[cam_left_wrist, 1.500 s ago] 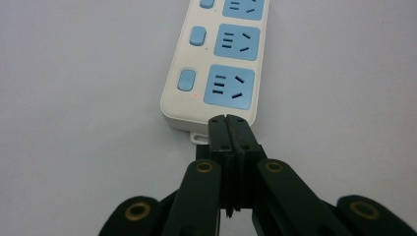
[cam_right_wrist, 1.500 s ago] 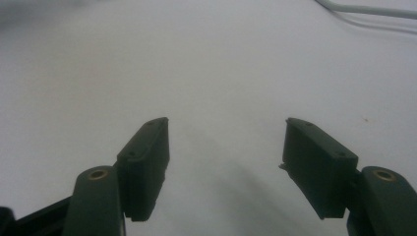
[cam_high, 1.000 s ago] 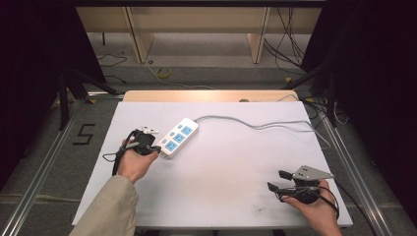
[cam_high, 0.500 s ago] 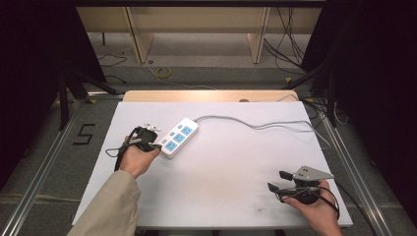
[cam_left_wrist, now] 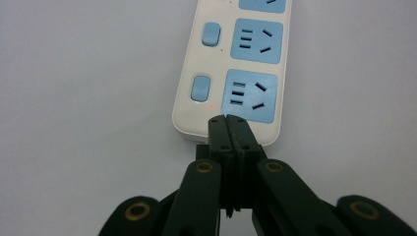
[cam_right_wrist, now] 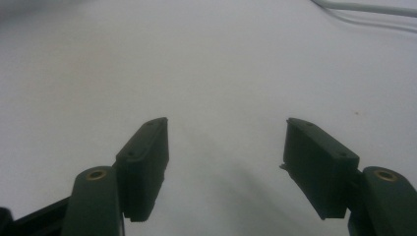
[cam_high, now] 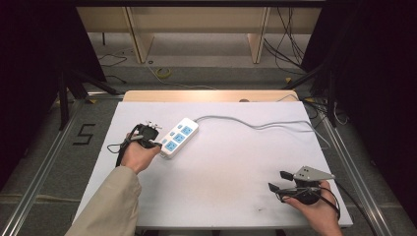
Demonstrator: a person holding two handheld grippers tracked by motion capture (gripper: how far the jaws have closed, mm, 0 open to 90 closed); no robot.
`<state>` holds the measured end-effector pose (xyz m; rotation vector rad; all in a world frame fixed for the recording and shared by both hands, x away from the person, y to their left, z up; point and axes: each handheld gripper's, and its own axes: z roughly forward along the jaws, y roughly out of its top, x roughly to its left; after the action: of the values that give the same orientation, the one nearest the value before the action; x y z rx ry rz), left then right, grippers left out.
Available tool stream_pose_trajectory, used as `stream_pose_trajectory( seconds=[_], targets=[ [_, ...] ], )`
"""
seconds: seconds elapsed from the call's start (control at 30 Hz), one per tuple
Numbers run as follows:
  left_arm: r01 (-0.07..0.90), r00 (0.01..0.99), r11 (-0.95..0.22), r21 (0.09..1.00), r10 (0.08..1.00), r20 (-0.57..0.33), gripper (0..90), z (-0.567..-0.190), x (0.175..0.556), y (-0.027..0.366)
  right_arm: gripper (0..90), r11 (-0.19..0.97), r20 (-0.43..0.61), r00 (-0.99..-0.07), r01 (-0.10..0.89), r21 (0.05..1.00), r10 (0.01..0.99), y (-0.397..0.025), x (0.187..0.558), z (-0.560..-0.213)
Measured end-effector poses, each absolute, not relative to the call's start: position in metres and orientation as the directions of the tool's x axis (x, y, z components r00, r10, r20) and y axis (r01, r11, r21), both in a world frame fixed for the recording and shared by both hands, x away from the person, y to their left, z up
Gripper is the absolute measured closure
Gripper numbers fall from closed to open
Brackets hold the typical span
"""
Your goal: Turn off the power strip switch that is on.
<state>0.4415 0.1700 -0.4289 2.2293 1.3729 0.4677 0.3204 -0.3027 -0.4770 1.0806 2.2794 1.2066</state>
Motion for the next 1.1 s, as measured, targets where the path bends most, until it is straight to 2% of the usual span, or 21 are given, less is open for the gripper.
stream_pose_trajectory(
  seconds=[1.1],
  targets=[
    [0.762,0.432,-0.392,0.515,0.901,0.047,89.7,-0.431,0.465,0.167,34.9,0.349,0.051,-0.650,0.471,0.810,0.759,-0.303,0.318,-0.478]
  ],
)
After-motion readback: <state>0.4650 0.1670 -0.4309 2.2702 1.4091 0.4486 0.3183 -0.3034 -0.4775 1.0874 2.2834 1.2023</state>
